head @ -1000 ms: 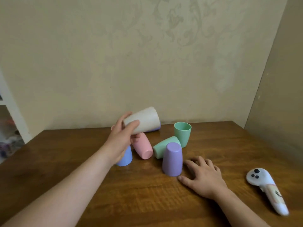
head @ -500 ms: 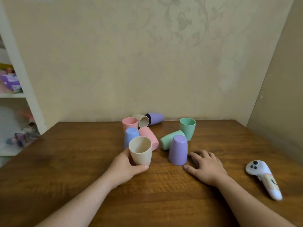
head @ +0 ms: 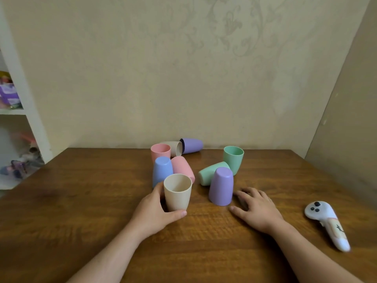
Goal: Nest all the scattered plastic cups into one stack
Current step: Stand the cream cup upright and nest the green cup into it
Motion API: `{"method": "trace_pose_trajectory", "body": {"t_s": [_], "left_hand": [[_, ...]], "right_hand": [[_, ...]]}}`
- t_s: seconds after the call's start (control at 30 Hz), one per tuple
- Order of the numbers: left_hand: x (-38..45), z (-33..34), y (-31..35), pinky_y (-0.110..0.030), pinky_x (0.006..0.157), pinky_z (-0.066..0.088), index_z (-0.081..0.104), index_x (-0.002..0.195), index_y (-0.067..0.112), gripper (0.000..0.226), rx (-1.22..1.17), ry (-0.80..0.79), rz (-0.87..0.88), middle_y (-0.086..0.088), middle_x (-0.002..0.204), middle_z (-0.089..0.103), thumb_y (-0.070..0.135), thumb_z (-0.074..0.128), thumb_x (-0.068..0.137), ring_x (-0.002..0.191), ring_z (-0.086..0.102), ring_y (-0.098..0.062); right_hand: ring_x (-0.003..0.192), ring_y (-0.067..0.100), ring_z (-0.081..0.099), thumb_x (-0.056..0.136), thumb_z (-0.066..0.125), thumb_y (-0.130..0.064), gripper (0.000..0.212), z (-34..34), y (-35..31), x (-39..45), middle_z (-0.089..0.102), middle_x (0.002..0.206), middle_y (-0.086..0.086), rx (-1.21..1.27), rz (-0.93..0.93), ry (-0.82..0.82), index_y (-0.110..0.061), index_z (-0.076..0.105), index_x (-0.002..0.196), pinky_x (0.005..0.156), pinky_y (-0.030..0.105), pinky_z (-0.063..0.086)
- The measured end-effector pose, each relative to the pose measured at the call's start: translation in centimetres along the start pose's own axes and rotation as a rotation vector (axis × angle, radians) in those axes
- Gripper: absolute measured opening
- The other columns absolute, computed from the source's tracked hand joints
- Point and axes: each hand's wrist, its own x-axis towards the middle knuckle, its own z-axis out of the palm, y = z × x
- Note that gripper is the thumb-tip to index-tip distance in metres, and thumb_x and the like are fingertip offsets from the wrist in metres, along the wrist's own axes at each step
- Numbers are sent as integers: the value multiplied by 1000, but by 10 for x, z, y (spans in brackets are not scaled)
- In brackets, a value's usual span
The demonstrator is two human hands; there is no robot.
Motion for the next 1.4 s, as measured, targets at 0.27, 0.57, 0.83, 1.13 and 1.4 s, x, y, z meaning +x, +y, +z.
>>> {"method": "trace_pose_trajectory", "body": {"t_s": [0.27,0.57,0.83,1.13,1.4], "left_hand": [[6,5,2,-20,90,48,42,137,57,87,-70,48,57,37,131,57,47,97,70,120,58,8],[29,36,13,-10,78,47,57,122,45,67,-132,69,6,28,116,68,48,98,68,107,63,9],[27,38,8,-14,82,49,56,129,43,77,-105,72,8,29,120,67,59,95,64,108,62,9],[30,38,5,-24,94,53,45,143,49,102,-156,150,47,30,130,65,56,97,56,118,63,3],[25,35,6,-21,86,51,49,135,49,92,-179,161,49,34,121,66,52,99,58,110,62,12]], "right_hand": [[93,22,70,99,67,-20,26,-27,9,33,73,111,0,658,263,169,-22,73,124,86,38,60],[133,33,57,93,79,-36,92,-67,-11,91,45,158,14,789,231,385,-38,28,169,103,43,52],[150,36,48,84,89,-48,119,-56,-42,143,45,165,15,689,278,280,-18,15,172,121,48,44],[114,30,63,78,96,-34,87,-43,-15,124,64,139,11,871,379,488,-13,52,149,95,40,53],[118,26,68,63,94,-48,86,-85,-41,79,66,131,3,995,230,722,-27,55,137,105,48,57]]}}
